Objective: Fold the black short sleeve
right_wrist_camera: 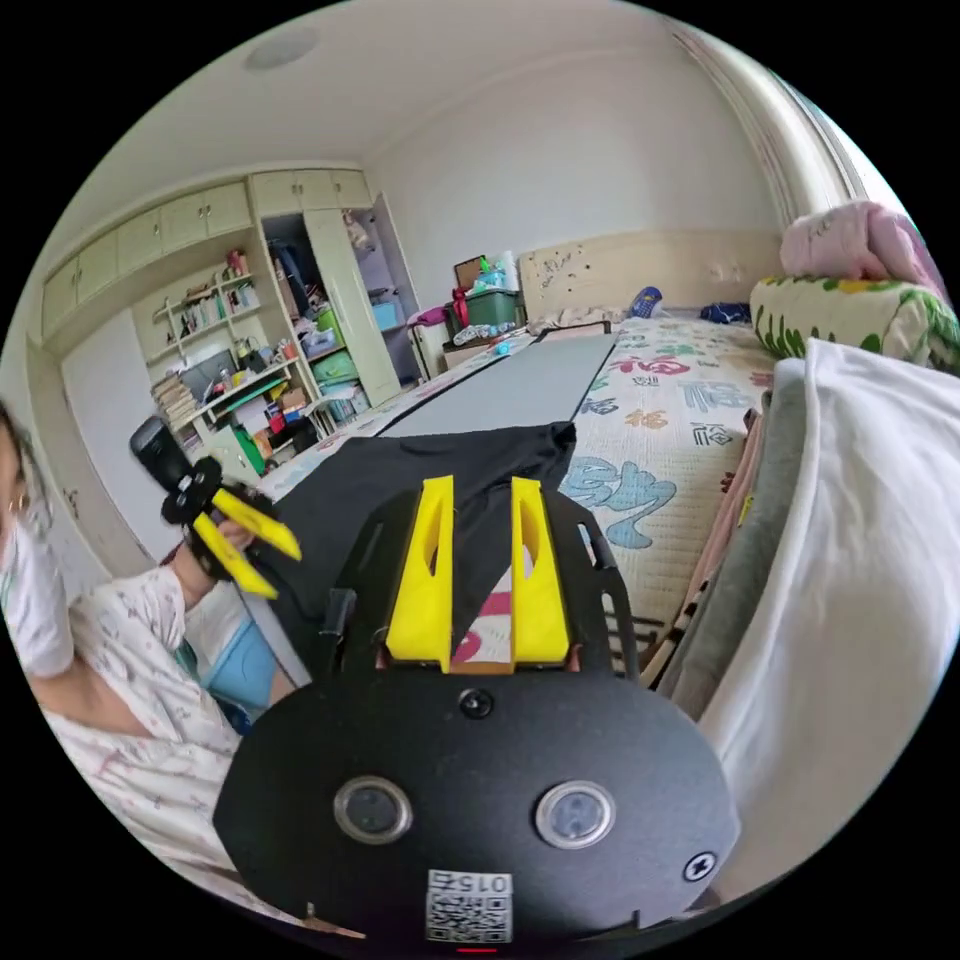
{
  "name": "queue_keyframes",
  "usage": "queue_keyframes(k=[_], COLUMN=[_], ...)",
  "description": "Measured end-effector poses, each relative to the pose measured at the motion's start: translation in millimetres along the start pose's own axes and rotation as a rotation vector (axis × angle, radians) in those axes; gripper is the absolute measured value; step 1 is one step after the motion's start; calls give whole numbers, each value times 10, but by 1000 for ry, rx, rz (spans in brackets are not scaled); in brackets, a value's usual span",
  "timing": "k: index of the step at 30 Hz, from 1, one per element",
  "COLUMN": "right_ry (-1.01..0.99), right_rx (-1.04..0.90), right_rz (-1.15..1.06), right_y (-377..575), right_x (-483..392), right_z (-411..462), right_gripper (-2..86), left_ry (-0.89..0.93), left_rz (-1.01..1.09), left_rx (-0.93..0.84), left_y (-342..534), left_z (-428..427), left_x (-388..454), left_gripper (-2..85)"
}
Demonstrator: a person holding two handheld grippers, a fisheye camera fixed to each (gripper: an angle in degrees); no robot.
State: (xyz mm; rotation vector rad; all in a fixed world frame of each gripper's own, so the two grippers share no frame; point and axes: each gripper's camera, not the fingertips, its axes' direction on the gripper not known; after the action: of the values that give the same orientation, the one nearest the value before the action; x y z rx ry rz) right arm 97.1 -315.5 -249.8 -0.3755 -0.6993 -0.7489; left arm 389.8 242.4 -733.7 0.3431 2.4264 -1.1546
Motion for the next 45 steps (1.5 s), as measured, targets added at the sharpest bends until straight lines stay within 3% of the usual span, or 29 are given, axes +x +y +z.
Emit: queue_keyframes(k=[5,7,12,16,25,45], right_ry=[-20,-125,-224,-257,-147,-113], right_rx=[-149,-238,-158,-89,-143,-72], right_rz=[99,89,55,96,51,18], right_y=[-825,-1059,-1175,-1275,-1584,-1525], right_x=[577,697,756,903,829,964], right_z=[527,684,436,211,171,115], right_gripper=[92,96,49,30,24,26], left_ry=[-43,-71,-91,-69,-185,-130], left_rz=[-27,-35,-87,-67,30,33], left_rx=[-114,-158,-211,-186,-137,-118], left_y=[-573,-780,-918,-807,-387,766], left_z=[-156,-336,-790,-1466,-3003,-4170], left_x=[-686,-1031,-1806,-2254,-2736,-3866], left_gripper=[99,107,76,20,5,9])
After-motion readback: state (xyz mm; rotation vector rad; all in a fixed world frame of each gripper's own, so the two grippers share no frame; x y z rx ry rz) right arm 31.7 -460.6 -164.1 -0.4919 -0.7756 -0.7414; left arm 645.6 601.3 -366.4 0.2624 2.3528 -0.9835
